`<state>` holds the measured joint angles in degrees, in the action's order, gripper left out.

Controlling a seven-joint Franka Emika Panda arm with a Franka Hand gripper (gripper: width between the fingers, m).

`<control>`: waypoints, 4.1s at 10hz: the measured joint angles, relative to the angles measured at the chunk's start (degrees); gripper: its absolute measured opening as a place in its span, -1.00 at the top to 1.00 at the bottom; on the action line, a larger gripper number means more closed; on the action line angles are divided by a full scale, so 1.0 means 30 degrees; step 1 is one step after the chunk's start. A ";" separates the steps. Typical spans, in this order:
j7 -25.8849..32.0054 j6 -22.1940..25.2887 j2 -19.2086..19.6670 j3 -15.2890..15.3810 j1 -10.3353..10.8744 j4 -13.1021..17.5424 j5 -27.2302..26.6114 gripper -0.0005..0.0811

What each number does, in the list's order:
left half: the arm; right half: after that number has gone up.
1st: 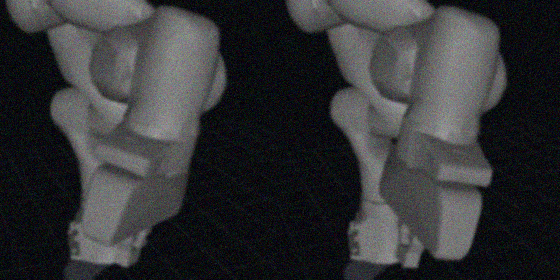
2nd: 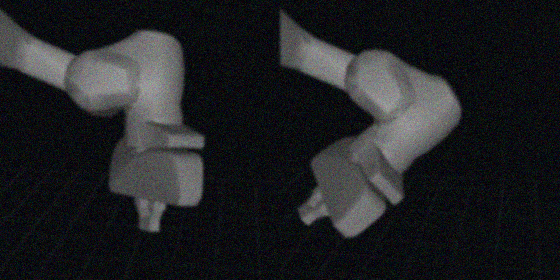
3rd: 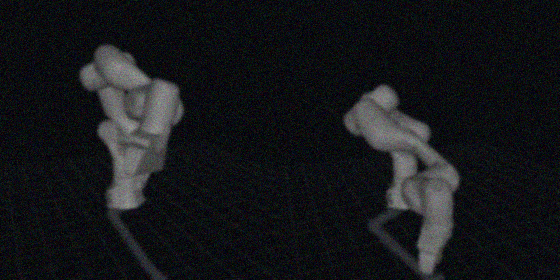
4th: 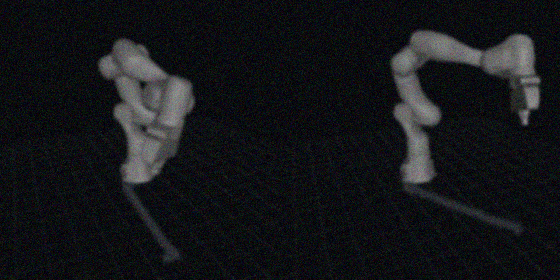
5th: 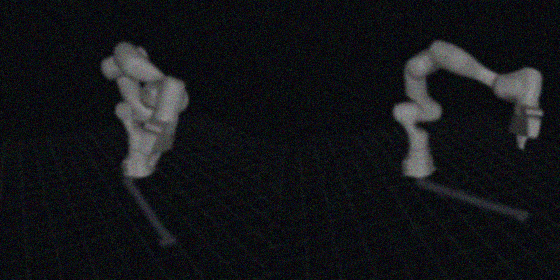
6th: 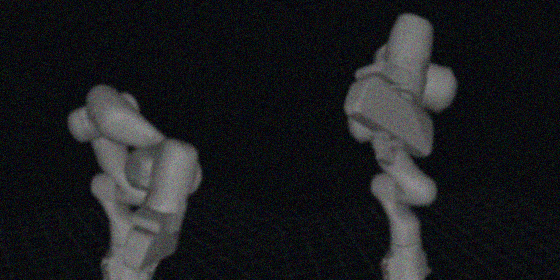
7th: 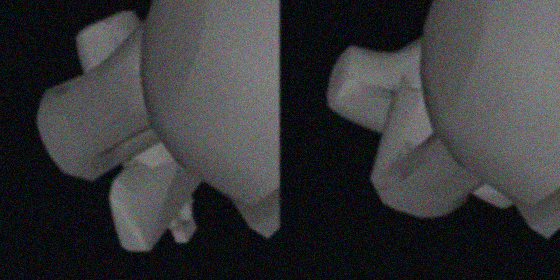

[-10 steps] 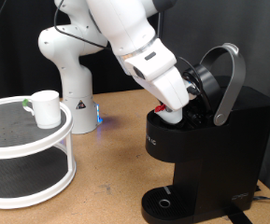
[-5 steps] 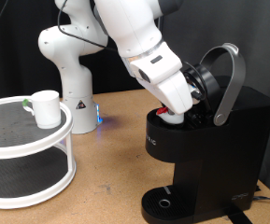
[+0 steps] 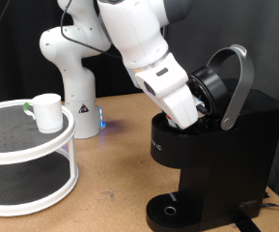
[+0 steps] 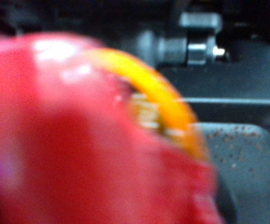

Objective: Make a cup of coffee with the keurig machine

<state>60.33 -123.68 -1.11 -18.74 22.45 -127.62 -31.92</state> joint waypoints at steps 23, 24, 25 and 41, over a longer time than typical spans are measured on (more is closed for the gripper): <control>-0.0030 0.2574 -0.0961 0.0307 -0.0036 0.0013 0.0695 -0.97; -0.0127 0.2387 -0.0886 0.0358 -0.0037 -0.0007 0.0717 -0.97; -0.0171 0.2200 -0.0788 0.0409 -0.0037 -0.0006 0.0717 -0.97; 0.0798 0.2088 -0.0766 0.0197 -0.0163 -0.0039 -0.1504 -0.97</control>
<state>62.72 -117.41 -3.41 -18.15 21.97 -127.73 -36.44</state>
